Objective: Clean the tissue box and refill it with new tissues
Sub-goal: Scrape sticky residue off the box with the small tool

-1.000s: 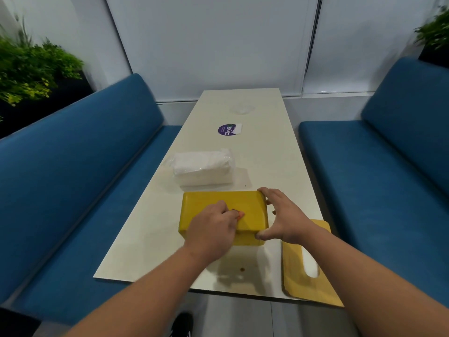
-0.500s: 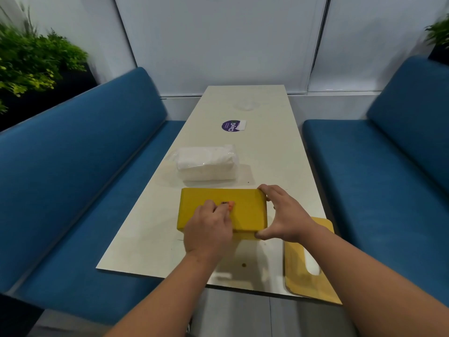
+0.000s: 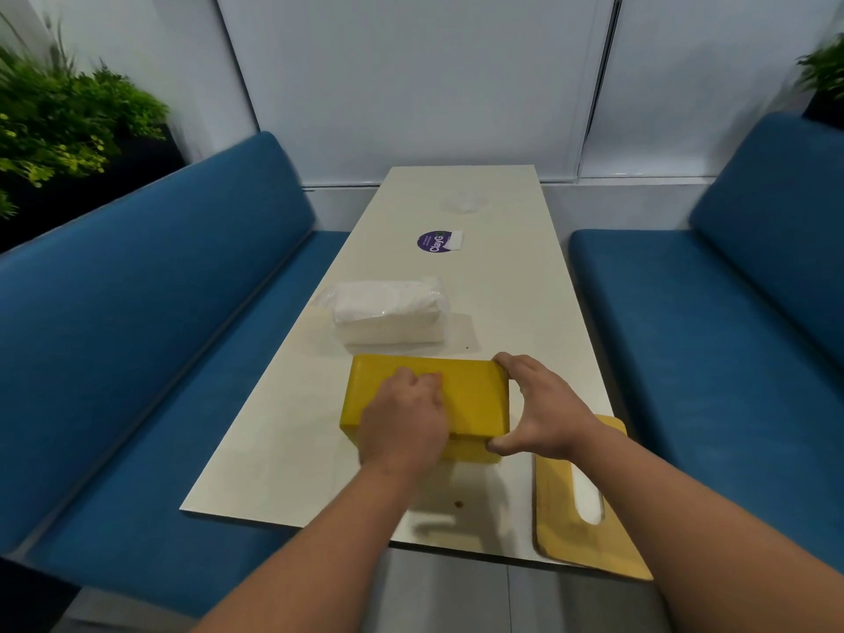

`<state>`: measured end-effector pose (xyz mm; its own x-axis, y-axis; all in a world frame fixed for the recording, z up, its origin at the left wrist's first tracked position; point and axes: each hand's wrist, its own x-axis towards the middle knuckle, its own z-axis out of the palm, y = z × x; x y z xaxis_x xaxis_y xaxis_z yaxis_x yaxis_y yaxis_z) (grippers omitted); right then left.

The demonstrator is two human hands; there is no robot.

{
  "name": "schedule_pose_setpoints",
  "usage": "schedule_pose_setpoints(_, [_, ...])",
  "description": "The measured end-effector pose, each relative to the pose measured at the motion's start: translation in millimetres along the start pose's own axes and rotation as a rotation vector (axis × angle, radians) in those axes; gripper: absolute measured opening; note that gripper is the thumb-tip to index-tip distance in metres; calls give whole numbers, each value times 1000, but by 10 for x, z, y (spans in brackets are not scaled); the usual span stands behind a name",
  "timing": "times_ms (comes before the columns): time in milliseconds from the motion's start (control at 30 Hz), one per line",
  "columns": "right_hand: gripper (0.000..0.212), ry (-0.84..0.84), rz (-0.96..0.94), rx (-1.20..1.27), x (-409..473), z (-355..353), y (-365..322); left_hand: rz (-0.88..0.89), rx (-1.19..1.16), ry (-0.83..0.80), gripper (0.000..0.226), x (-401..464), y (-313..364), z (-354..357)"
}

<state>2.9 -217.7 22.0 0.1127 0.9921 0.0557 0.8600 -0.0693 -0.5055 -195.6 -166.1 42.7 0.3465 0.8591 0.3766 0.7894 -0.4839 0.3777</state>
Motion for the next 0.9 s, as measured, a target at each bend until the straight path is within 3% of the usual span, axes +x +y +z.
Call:
schedule_pose_setpoints(167, [121, 28, -3, 36, -11, 21, -7, 270, 5, -53, 1, -11, 389, 161])
schedule_pose_setpoints(300, [120, 6, -19, 9, -32, 11, 3, 81, 9, -55, 28, 142, 29, 75])
schedule_pose_setpoints(500, [120, -6, -13, 6, -22, -2, 5, -130, 65, 57, 27, 253, -635, -154])
schedule_pose_setpoints(633, [121, -3, -7, 4, -21, 2, 9, -206, 122, 63, 29, 259, -652, -194])
schedule_pose_setpoints(900, [121, 20, 30, 75, -56, -8, -3, 106, 72, -126, 31, 247, 313, 35])
